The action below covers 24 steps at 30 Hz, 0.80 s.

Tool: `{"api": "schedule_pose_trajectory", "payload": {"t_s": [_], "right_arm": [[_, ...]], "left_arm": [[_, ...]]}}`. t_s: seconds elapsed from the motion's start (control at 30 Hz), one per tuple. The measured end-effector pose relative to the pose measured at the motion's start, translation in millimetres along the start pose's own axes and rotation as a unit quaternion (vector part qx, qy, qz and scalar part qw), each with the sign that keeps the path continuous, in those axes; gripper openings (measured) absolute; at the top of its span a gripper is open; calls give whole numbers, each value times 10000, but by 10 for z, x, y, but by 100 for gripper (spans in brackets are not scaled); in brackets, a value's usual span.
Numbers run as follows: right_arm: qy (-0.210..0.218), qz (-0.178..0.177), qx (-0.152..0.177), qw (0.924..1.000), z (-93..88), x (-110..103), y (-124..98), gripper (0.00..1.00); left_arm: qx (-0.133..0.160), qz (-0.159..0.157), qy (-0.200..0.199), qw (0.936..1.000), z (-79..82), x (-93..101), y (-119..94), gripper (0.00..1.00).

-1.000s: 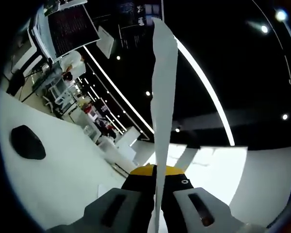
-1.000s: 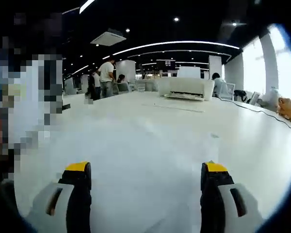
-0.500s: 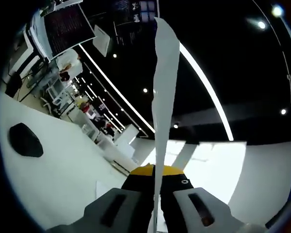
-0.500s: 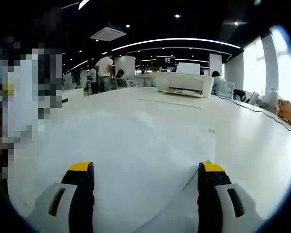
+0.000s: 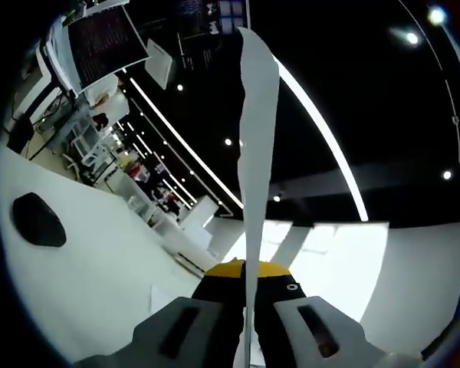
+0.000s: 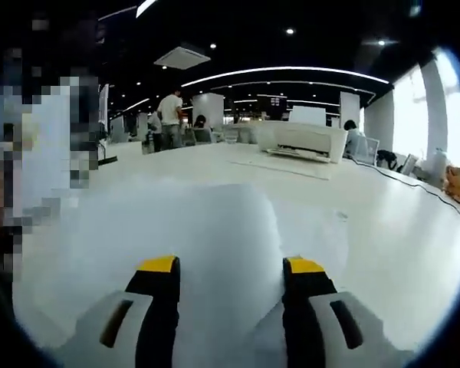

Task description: Organize the stack of printing papers by aligning and flattening the scattered papers on the table

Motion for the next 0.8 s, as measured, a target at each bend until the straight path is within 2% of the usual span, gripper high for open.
{"api": "schedule_pose_trajectory", "payload": {"t_s": [0.07,0.2,0.27,0.33,0.37,0.4,0.53,0.6,0.67,0.8], "right_arm": [[-124,101,19,9999,1,-58,-1,34],[-218,84,45,9997,6,-90,4,28],[161,-140,-66,9998,-21,-46,-2,32],[751,-355,-220,9963,-64,24,-9,38],[821,-367,-234,9957,-66,38,-12,39],[665,-318,-198,9971,-54,30,-12,39],[547,-350,-161,9978,-41,-17,-15,36],[70,-350,-89,9993,-1,-40,-21,31],[-69,-293,-126,9995,0,-67,-35,22],[-400,-168,-153,9989,-8,-89,-66,15]], "left_arm": [[10,-4,3,10000,7,-2,2,6],[3,-11,56,10000,7,9,3,6],[-5,-24,81,10000,2,20,6,6],[-5,-28,75,10000,1,23,8,6],[3,-28,71,10000,2,23,9,6],[6,-27,71,10000,1,24,8,6],[9,-21,83,10000,4,14,5,6],[13,-8,86,10000,10,7,2,6],[17,-7,87,10000,12,5,2,6],[25,-8,89,10000,18,1,1,6]]}}
Point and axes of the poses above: the point that each gripper's makers call its tool centre point, and the gripper's own axes: y roughly forward along the fingers, x roughly to its right, z roughly out of its top, the point moved 2 cm from there along -y, roughly backward along the fingers, and after that the axes turned 7 degrees about x, right-handed, at the moved point
